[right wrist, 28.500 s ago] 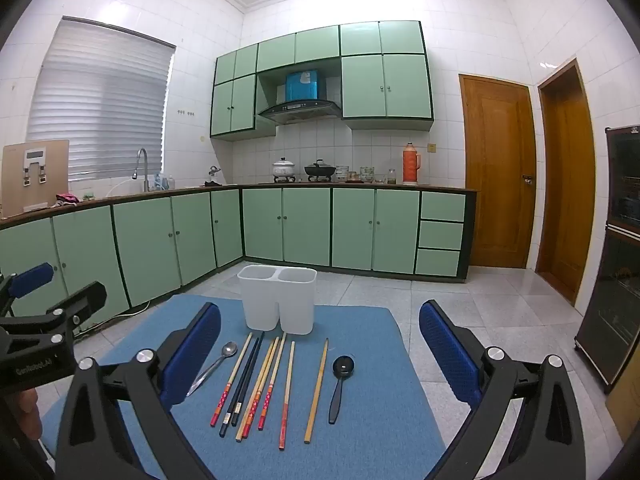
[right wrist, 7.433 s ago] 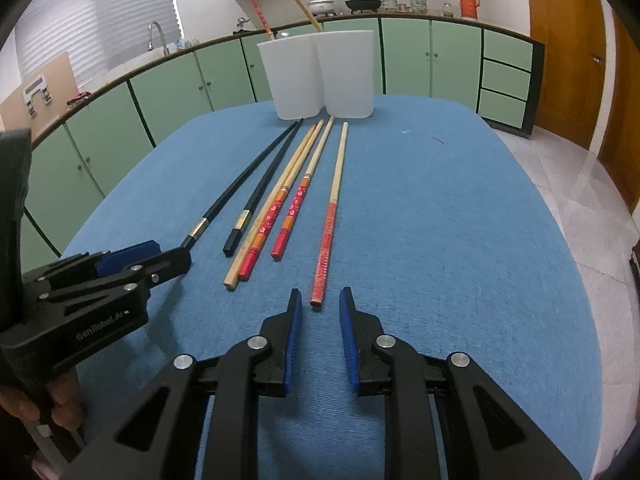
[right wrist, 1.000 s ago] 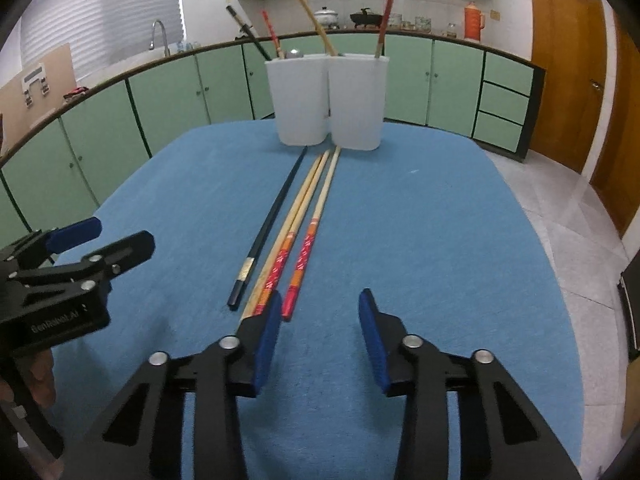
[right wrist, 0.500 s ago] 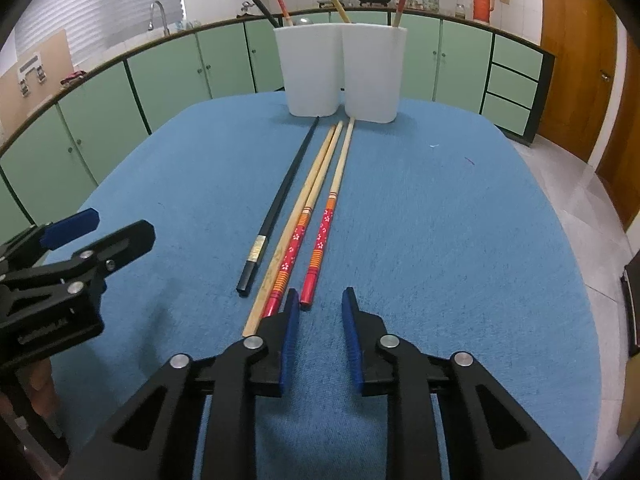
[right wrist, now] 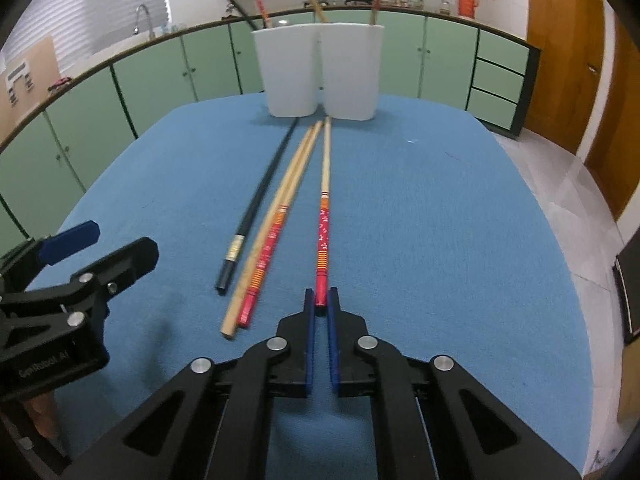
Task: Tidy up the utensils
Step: 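Close the right tool on a red-patterned chopstick while the left tool closes on the black chopstick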
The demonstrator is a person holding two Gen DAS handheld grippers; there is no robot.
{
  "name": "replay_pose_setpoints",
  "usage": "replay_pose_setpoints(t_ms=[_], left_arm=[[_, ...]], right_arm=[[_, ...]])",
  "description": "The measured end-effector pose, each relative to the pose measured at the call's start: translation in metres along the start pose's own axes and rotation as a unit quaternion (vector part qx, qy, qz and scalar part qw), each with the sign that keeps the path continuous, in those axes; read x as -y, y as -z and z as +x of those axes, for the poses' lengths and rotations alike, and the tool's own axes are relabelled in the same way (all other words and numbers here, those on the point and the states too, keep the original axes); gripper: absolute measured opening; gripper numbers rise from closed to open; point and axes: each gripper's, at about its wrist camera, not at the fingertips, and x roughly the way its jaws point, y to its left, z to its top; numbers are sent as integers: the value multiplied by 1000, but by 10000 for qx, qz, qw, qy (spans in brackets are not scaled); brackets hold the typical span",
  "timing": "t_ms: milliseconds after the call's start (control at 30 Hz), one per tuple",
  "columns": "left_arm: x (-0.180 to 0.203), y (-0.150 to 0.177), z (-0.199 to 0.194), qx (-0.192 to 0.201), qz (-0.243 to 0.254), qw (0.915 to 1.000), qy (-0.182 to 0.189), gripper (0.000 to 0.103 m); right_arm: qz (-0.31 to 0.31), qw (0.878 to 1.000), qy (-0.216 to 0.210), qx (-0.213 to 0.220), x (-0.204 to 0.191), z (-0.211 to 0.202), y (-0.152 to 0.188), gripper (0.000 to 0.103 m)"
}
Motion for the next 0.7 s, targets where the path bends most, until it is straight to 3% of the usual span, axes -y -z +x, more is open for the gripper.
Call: replay_pose_setpoints(t_ms=[233, 700], left_arm=[[17, 2, 11, -225, 36, 9995, 203, 79], [38, 2, 33, -565, 124, 9983, 95, 70]], right_arm=[[225, 9997, 60, 18, 24, -9, 9, 6], [396, 9992, -31, 61, 41, -12, 11, 6]])
